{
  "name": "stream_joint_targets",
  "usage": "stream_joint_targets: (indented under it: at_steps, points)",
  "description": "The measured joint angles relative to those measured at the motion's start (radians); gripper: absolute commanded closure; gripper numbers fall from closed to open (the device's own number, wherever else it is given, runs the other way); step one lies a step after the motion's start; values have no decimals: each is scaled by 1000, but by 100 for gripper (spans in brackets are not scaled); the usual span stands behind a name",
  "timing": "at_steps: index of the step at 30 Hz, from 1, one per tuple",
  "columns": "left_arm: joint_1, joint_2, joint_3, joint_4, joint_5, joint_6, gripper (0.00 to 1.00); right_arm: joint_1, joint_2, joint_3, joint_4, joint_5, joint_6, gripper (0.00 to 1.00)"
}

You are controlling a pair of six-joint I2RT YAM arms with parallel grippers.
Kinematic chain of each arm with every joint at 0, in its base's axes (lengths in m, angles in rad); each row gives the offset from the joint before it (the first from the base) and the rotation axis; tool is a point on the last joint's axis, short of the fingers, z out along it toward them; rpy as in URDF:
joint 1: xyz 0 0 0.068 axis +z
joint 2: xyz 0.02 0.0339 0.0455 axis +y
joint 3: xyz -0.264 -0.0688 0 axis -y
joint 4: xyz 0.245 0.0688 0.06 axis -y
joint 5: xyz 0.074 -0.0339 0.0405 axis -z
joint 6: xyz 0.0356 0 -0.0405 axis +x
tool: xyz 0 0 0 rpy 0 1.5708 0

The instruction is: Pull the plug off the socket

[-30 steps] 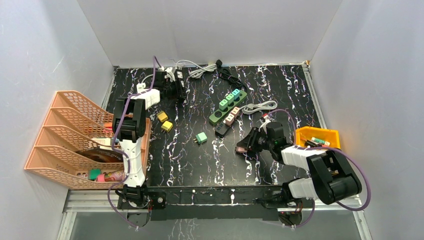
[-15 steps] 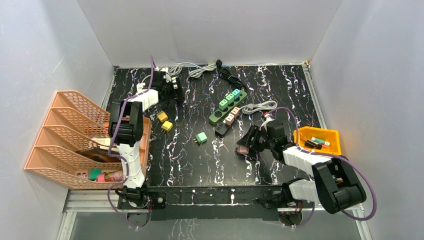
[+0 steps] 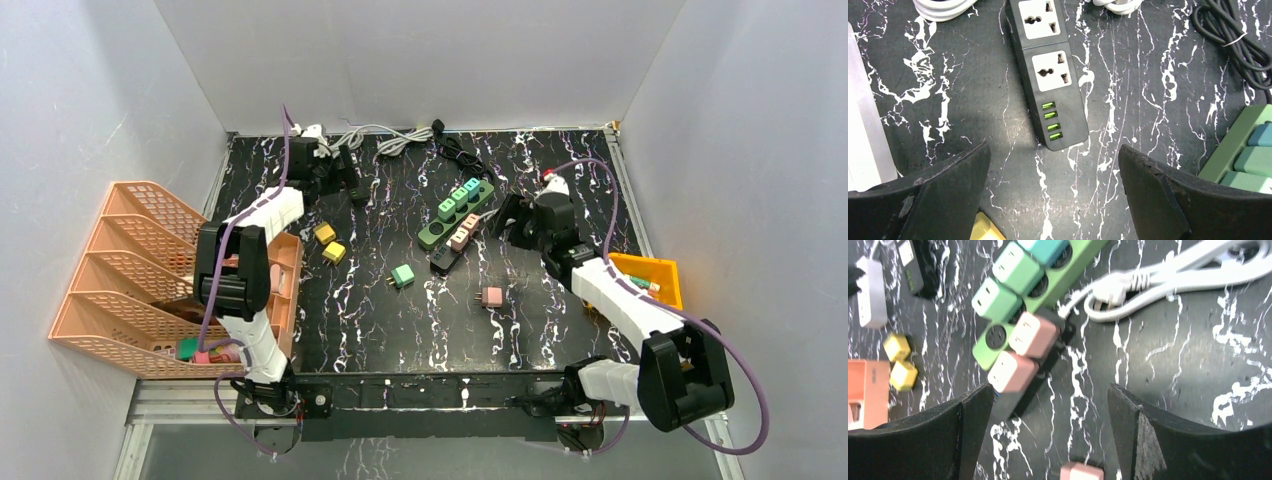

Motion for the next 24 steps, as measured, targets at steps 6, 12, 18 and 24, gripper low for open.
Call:
stream_joint_targets:
  at_steps: [6, 12, 18, 24]
  points:
    - [0, -75, -92, 73, 3, -6, 2, 1, 153, 159, -15, 43, 8, 15]
    - [0, -93, -138, 114, 3, -14, 2, 40, 352, 312, -82, 69, 14, 15]
    - [0, -127, -177, 127, 10, -18, 2, 72, 465, 379, -99, 72, 35, 17]
    - [0, -140, -179, 138, 29, -23, 2, 71, 570, 455, -111, 56, 46, 20]
